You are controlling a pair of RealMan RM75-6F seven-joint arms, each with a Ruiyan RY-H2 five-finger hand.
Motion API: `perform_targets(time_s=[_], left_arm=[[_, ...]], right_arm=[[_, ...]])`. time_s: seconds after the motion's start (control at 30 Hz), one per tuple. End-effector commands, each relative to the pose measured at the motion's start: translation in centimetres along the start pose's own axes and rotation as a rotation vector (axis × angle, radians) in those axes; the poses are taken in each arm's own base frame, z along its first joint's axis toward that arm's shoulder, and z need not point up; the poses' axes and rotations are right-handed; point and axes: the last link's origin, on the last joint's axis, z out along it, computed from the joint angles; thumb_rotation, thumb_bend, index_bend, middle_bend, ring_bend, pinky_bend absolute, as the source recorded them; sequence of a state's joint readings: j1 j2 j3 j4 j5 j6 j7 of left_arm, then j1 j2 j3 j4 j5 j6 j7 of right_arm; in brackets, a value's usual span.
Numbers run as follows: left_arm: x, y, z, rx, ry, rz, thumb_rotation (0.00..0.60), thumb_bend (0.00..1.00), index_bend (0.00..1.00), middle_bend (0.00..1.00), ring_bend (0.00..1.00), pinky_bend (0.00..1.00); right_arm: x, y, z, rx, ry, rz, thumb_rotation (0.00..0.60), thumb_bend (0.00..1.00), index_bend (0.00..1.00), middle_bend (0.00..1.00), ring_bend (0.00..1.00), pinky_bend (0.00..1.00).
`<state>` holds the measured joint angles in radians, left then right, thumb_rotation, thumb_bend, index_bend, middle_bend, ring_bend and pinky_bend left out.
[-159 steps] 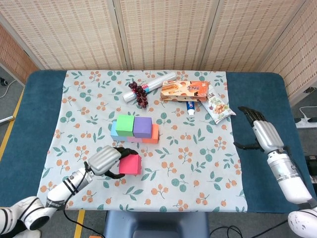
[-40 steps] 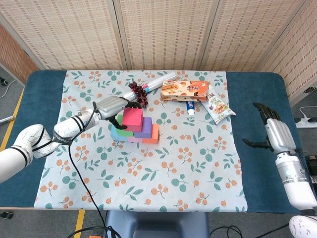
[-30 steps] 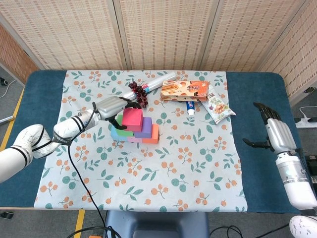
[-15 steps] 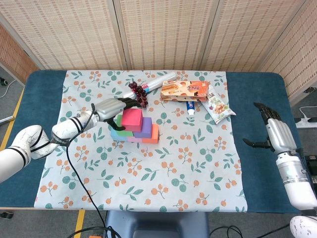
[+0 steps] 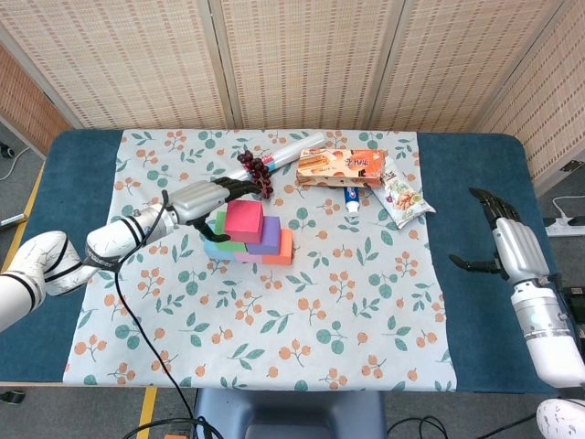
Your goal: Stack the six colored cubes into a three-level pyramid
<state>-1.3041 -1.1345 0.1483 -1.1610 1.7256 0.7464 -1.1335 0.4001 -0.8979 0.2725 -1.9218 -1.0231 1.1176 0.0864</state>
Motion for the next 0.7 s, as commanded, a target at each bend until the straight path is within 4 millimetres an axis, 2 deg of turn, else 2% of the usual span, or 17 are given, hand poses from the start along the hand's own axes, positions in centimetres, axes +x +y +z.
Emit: perform_targets(time_s=[0.03,0.17,0.33,0.43,0.53,0.7], left_arm=[[1.2,-0.5,-1.6,-0.004,0.071,-0.040,0.600,0.29,0.00,0.00,0.00,0.00],[1.7,-1.9,-3.9,0.034,0.157,-0.073,0.600,0.28,0.00,0.00,0.00,0.01],[0.6,-4.4,-6.8,0.125,0.210,-0.138,0.600,0.28,0.00,0.00,0.00,0.05],[-0.7,-6.0,-8.2,0.191,0.234,-0.141,0.600,0.28,0.03,0.02,0.00,0.10],[-2.5,-7.4,-9.5,0.264,0.232,-0.096,0.600,0.28,0.07,0.09,0.07,0.16],[-5.7,-8.7,-11.1,0.365,0.196,-0.033,0.600,0.28,0.10,0.14,0.11,0.17]], right_arm=[[0.2,0.0,0.0,0.006,0.004,0.006,0.600,0.08,0.00,0.04,0.00,0.00],[0.2,0.1,0.2,0.018,-0.001,0.019,0.600,0.08,0.00,0.04,0.00,0.00],[0.4,-0.2,0.6,0.044,-0.017,0.012,0.600,0.08,0.00,0.04,0.00,0.00],[0.0,-0.4,1.2,0.050,-0.055,-0.007,0.600,0.08,0.00,0.03,0.00,0.00],[-0.9,-0.8,1.9,0.058,-0.115,-0.022,0.600,0.08,0.00,0.03,0.00,0.01],[-2.6,-2.2,3.2,0.097,-0.209,-0.045,0.600,0.09,0.00,0.05,0.00,0.02]])
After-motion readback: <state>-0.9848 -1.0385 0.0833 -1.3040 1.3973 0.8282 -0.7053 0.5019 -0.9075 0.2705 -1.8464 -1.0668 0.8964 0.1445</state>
